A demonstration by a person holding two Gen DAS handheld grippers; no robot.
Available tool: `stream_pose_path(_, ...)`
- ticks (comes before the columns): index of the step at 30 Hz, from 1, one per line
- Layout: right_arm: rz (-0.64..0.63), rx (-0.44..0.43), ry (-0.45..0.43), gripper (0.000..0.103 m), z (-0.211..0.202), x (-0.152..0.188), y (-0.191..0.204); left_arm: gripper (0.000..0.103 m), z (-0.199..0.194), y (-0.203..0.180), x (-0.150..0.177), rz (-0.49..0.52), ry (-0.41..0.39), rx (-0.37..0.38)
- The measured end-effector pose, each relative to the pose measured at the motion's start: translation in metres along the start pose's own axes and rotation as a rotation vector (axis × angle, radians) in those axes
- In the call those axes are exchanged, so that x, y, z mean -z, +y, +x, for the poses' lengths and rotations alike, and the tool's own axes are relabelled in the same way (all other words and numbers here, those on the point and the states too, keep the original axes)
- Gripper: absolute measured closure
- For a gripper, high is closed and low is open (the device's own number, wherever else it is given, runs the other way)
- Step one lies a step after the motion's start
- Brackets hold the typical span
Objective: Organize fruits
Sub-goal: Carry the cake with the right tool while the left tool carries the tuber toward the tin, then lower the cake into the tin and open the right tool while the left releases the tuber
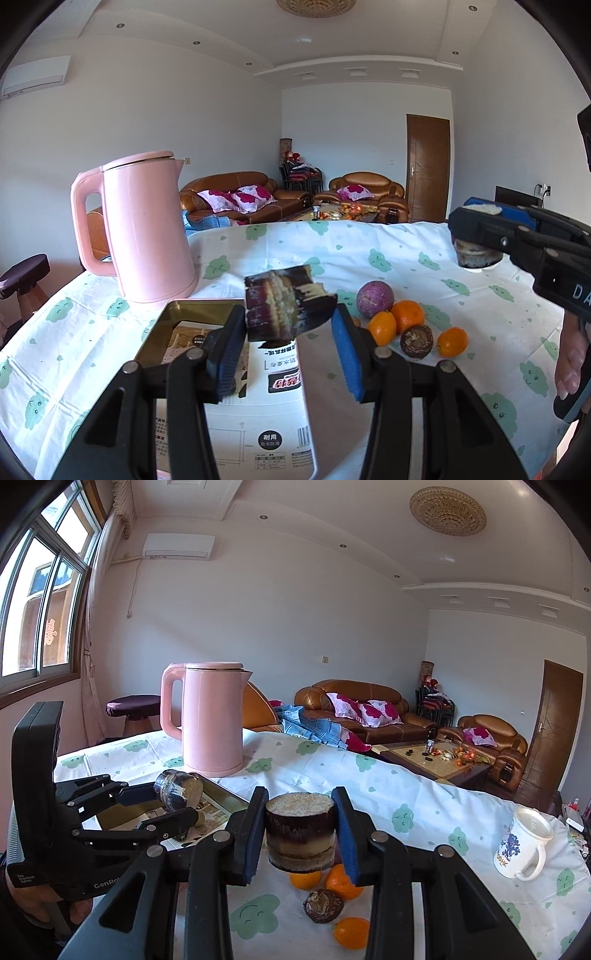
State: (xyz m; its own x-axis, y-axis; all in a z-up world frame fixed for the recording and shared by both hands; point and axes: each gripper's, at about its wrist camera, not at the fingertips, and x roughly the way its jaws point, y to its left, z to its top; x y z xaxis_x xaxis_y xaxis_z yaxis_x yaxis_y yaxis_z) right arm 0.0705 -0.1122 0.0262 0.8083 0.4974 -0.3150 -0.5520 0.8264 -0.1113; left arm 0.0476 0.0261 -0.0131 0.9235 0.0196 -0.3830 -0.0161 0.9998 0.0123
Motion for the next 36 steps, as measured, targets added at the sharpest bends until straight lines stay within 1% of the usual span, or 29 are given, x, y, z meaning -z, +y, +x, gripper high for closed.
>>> stream_pose_path(13,-0.026,-0.092,0.038,0.066,0.037,-0.014,0.034,0.054,0.004,0.044,0.008,-0.047,0.049,-0.069)
stream_pose_path(19,-0.05,-0.137,0.069,0.066,0.057,-0.018,0.053,0.054,0.006,0.063,0.013,-0.066,0.074,-0.091)
stream_pose_path(28,-0.062,-0.219,0.152,0.066,0.088,-0.002,0.08,0.054,0.006,0.078,0.021,-0.075,0.109,-0.091)
stream_pose_path(36,-0.039,-0.262,0.209,0.066,0.101,0.013,0.088,0.054,0.011,0.085,0.031,-0.084,0.152,-0.087)
